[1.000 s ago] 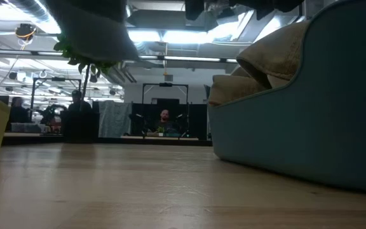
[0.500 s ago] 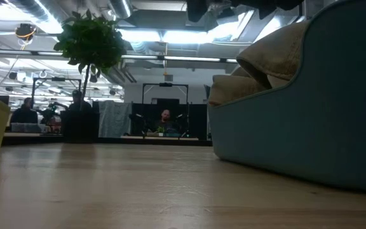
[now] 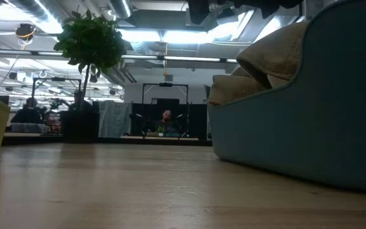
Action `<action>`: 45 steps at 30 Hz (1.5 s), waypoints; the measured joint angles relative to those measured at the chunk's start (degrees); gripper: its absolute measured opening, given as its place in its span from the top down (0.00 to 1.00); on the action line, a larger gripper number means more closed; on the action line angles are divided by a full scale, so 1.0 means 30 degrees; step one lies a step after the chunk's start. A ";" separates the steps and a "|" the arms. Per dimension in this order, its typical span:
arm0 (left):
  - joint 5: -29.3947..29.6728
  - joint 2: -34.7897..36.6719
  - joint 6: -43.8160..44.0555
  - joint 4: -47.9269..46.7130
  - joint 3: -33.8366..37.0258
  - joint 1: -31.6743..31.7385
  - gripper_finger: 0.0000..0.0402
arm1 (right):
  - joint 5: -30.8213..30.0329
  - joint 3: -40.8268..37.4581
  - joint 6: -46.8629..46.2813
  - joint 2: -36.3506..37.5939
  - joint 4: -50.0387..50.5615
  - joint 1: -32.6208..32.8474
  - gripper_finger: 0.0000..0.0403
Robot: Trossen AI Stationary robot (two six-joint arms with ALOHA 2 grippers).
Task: Pick & Place hat
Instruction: Put the top blue cap into the yellow bin
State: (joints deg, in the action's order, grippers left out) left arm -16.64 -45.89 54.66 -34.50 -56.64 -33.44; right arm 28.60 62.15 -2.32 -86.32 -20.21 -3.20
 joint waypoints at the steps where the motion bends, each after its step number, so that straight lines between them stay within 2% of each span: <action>1: 0.0579 -0.0015 0.0306 0.0000 0.0000 -0.0253 0.93 | -0.0007 0.0000 0.0006 0.0000 -0.0013 -0.0004 0.37; 5: 0.2820 -0.0345 0.1662 -0.0044 0.0007 -0.1352 0.93 | -0.0255 -0.0003 0.0023 0.0000 -0.0006 0.0000 0.37; 9: 0.3889 -0.0938 0.3444 -0.0271 0.0007 -0.2318 0.93 | -0.0321 0.0000 0.0084 -0.0007 0.0049 0.0000 0.37; 16: 0.3190 -0.1296 0.6785 -0.0503 0.0007 -0.3650 0.93 | -0.0328 0.0000 0.0905 -0.0015 0.0412 0.0000 0.37; 22: 0.4631 -0.1430 0.7048 -0.1272 0.0007 -0.4127 0.93 | -0.0328 0.0000 0.0875 -0.0022 0.0474 0.0000 0.37; 33: 0.5222 -0.1719 1.0155 -0.3410 0.0007 -0.4129 0.93 | -0.0328 0.0000 0.0880 -0.0029 0.0463 0.0000 0.37; 45: 0.5647 -0.2519 1.1860 -0.4444 0.0007 -0.4127 0.93 | -0.0335 -0.0001 0.1367 -0.0029 0.0868 -0.0007 0.37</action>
State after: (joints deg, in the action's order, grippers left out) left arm 0.30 -53.45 90.24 -47.83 -56.62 -45.82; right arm 27.59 62.15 1.78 -86.41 -17.61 -3.22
